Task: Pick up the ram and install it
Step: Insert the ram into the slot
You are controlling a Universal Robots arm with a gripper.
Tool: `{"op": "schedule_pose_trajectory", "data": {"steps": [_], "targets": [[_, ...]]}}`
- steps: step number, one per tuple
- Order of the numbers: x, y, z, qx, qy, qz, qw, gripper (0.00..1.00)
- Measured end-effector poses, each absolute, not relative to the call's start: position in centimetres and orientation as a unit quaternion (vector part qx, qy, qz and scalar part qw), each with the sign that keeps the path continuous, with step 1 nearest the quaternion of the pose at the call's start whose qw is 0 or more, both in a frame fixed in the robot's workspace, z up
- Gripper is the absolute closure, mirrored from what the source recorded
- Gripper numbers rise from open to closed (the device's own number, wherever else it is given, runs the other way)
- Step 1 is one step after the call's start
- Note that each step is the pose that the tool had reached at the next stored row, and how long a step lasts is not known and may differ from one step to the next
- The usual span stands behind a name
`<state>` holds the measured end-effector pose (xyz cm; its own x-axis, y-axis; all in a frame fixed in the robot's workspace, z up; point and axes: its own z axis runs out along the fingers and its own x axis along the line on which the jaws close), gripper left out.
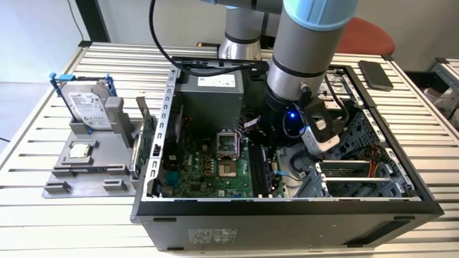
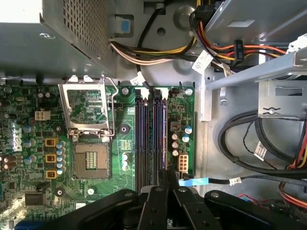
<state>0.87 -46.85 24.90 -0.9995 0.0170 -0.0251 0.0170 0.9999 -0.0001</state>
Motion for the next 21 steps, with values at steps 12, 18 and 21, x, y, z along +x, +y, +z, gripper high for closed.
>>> {"op": "schedule_pose_trajectory", "data": {"steps": [12, 18, 21], "targets": [[0.87, -46.85, 24.89, 0.008, 1.0, -0.004, 0.013, 1.0], [0.87, -46.85, 24.89, 0.008, 1.0, -0.006, 0.013, 1.0], [0.87, -46.85, 24.89, 0.008, 1.0, -0.007, 0.013, 1.0]]}}
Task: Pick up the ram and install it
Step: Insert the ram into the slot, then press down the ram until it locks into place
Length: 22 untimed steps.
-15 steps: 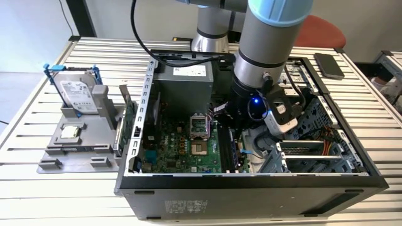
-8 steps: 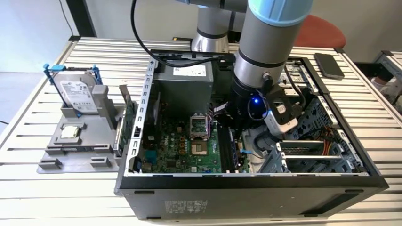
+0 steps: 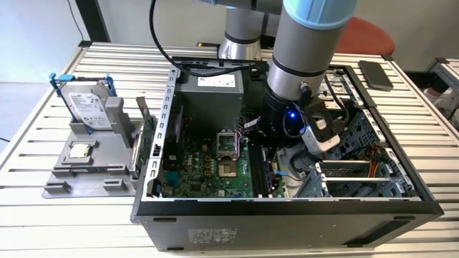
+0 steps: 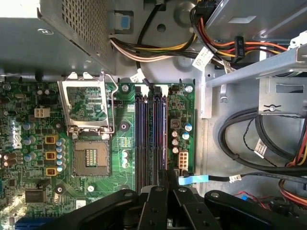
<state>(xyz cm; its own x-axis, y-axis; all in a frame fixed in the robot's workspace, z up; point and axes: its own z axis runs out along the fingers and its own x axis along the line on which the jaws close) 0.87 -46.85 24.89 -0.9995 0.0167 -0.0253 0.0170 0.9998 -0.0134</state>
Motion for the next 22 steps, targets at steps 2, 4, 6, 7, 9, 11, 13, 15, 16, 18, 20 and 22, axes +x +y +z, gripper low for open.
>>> {"op": "schedule_pose_trajectory", "data": {"steps": [2, 4, 6, 7, 9, 11, 13, 15, 16, 18, 20, 22], "targets": [[0.86, -46.85, 24.89, 0.008, 1.0, -0.007, 0.013, 1.0], [0.87, -46.85, 24.89, 0.008, 1.0, -0.008, 0.013, 1.0], [0.87, -46.85, 24.89, 0.008, 1.0, -0.009, 0.013, 1.0], [0.86, -46.85, 24.9, 0.008, 1.0, -0.01, 0.013, 1.0], [0.87, -46.85, 24.89, 0.001, 1.0, -0.01, 0.013, 1.0], [0.87, -46.85, 24.89, -0.012, 1.0, -0.01, 0.013, 1.0], [0.87, -46.85, 24.91, -0.025, 1.0, -0.01, 0.013, 1.0], [0.87, -46.85, 24.91, -0.035, 0.999, -0.01, 0.013, 1.0], [0.87, -46.85, 24.91, -0.042, 0.999, -0.01, 0.013, 1.0], [0.87, -46.85, 24.91, -0.055, 0.998, -0.01, 0.013, 1.0], [0.87, -46.85, 24.91, -0.067, 0.998, -0.009, 0.013, 1.0], [0.87, -46.85, 24.91, -0.083, 0.996, -0.009, 0.014, 1.0]]}}
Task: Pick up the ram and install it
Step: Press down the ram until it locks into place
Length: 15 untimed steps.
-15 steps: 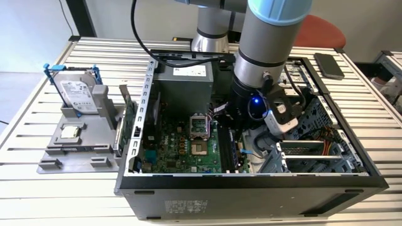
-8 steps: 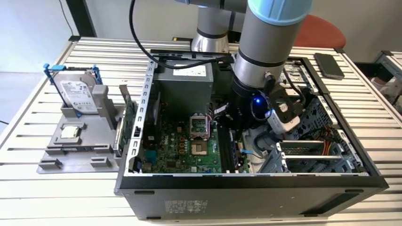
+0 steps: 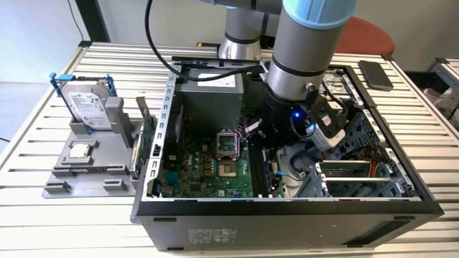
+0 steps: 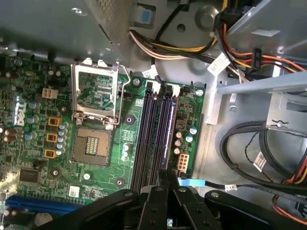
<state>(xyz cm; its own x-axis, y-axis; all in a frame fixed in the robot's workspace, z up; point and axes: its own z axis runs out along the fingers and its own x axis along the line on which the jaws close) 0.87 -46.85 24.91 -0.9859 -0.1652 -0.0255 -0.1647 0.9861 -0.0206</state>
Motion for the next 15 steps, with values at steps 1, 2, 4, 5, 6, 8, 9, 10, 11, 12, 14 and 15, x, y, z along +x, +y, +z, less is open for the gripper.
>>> {"op": "schedule_pose_trajectory", "data": {"steps": [1, 2, 4, 5, 6, 8, 9, 10, 11, 12, 14, 15], "targets": [[0.87, -46.85, 24.91, -0.092, 0.996, -0.009, 0.014, 1.0], [0.87, -46.85, 24.91, -0.1, 0.995, -0.009, 0.014, 1.0], [0.87, -46.84, 24.91, -0.113, 0.994, -0.009, 0.014, 1.0], [0.87, -46.84, 24.91, -0.119, 0.993, -0.008, 0.014, 1.0], [0.87, -46.84, 24.9, -0.127, 0.992, -0.008, 0.014, 1.0], [0.86, -46.82, 24.91, -0.14, 0.99, -0.008, 0.014, 1.0], [0.86, -46.81, 24.91, -0.146, 0.989, -0.008, 0.014, 1.0], [0.86, -46.82, 24.92, -0.152, 0.988, -0.007, 0.014, 1.0], [0.86, -46.82, 24.91, -0.158, 0.987, -0.004, 0.014, 1.0], [0.86, -46.81, 24.9, -0.162, 0.987, 0.0, 0.015, 1.0], [0.86, -46.81, 24.9, -0.169, 0.985, 0.011, 0.015, 1.0], [0.86, -46.81, 24.9, -0.173, 0.985, 0.016, 0.015, 1.0]]}}
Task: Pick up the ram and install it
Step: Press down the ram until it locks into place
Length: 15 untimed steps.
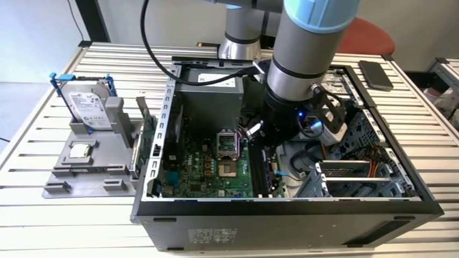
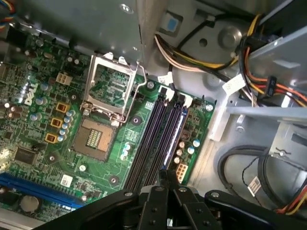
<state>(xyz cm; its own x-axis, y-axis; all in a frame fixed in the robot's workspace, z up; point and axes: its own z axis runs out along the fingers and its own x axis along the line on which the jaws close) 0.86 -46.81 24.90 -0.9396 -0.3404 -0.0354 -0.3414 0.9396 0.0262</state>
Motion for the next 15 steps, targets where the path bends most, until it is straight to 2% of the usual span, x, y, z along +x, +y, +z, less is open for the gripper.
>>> {"op": "schedule_pose_trajectory", "data": {"steps": [4, 15], "targets": [[0.86, -46.81, 24.9, -0.197, 0.98, 0.025, 0.016, 1.0], [0.86, -46.78, 24.69, -0.281, 0.959, 0.027, 0.016, 1.0]]}}
